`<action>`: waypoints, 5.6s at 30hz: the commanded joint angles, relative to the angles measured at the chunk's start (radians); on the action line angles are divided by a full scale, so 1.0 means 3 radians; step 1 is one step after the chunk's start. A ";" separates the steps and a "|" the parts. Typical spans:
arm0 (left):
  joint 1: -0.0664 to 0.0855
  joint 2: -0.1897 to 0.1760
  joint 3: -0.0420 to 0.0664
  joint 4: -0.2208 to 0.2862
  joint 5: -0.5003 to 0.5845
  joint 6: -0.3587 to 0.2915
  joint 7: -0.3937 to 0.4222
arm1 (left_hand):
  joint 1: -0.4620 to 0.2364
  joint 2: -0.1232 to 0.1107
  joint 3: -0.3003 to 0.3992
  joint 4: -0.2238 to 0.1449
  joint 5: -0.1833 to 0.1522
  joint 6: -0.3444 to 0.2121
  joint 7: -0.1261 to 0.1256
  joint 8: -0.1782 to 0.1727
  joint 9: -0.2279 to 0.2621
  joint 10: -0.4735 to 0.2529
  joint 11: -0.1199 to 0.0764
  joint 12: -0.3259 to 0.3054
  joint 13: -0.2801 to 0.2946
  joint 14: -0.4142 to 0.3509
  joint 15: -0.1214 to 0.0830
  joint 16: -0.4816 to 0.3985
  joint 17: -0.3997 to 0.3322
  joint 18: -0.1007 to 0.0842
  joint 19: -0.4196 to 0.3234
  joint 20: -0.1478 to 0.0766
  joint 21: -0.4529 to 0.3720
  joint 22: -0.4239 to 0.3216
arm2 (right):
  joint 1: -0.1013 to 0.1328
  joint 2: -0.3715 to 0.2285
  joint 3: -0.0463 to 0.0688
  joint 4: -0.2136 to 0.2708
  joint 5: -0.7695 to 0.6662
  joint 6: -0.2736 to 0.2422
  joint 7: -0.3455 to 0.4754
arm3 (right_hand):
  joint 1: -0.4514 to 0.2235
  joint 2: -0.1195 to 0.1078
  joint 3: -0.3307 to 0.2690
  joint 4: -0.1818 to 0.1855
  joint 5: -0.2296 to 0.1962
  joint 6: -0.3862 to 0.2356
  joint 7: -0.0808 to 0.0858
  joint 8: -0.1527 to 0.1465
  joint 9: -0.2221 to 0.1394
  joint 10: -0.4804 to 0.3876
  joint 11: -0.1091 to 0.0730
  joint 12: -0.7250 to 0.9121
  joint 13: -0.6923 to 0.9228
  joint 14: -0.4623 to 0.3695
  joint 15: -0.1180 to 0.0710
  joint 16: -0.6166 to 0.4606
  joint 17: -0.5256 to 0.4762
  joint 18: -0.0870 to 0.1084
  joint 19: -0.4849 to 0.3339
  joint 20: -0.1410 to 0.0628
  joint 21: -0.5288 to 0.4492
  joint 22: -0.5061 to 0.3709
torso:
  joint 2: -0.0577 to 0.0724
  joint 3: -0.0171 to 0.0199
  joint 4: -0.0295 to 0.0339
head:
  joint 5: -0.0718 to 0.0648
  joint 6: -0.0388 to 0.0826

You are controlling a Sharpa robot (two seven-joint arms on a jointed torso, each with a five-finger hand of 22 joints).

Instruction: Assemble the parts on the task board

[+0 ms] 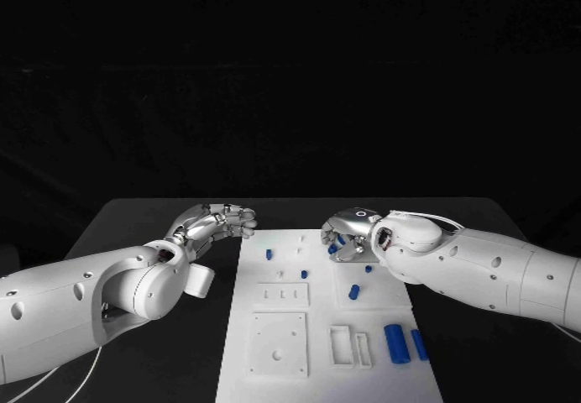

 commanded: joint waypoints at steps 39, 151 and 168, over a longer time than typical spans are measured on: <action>0.0004 -0.0007 0.0003 -0.0050 0.0034 0.0028 0.0009 | -0.0033 -0.0009 0.0008 -0.0003 -0.0019 -0.0031 0.0041 -0.0052 0.0002 -0.0045 0.0048 -0.0083 -0.0021 -0.0006 0.0014 -0.0038 -0.0012 -0.0015 0.0010 -0.0003 -0.0008 -0.0006 | -0.0001 -0.0147 0.0000 0.0135 -0.0190 -0.0025 -0.0093 | 0.0052 -0.0043 0.0171 0.0005 0.0024 0.0085 -0.0024 -0.0015 0.0008 0.0089 -0.0026 0.0010 0.0005 -0.0046 -0.0020 0.0088 -0.0104 0.0125 -0.0016 0.0015 0.0042 0.0065 | 0.0100 0.0012 -0.0008 | 0.0006 0.0066; 0.0005 0.0056 0.0004 -0.0006 0.0060 0.0020 0.0002 | -0.0029 -0.0009 0.0014 -0.0001 -0.0017 -0.0034 0.0045 -0.0071 0.0008 -0.0046 0.0057 -0.0121 -0.0025 0.0001 0.0014 -0.0043 -0.0009 -0.0011 0.0013 0.0000 -0.0007 -0.0005 | -0.0008 0.0439 0.0075 -0.0057 -0.0437 -0.0828 -0.0619 | -0.0043 -0.0158 0.1385 0.0197 -0.0731 0.0547 -0.0231 0.0191 0.0364 0.0587 -0.0252 0.0286 0.0567 -0.0067 -0.0240 0.0277 -0.0307 0.0125 0.0058 -0.0007 0.0171 0.0061 | 0.0178 -0.0009 0.0032 | 0.0033 0.0106; 0.0006 0.0049 0.0004 -0.0006 0.0060 0.0016 -0.0001 | -0.0027 -0.0011 0.0014 -0.0003 -0.0017 -0.0035 0.0045 -0.0073 0.0009 -0.0045 0.0057 -0.0126 -0.0025 0.0001 0.0014 -0.0043 -0.0009 -0.0010 0.0014 -0.0001 -0.0006 -0.0005 | -0.0023 0.0460 0.0074 -0.0079 -0.0410 -0.0746 -0.0604 | -0.0048 -0.0157 0.1387 0.0195 -0.0731 0.0543 -0.0230 0.0187 0.0369 0.0582 -0.0250 0.0282 0.0577 -0.0069 -0.0238 0.0277 -0.0310 0.0125 0.0054 -0.0006 0.0171 0.0060 | 0.0185 -0.0008 0.0026 | 0.0045 0.0086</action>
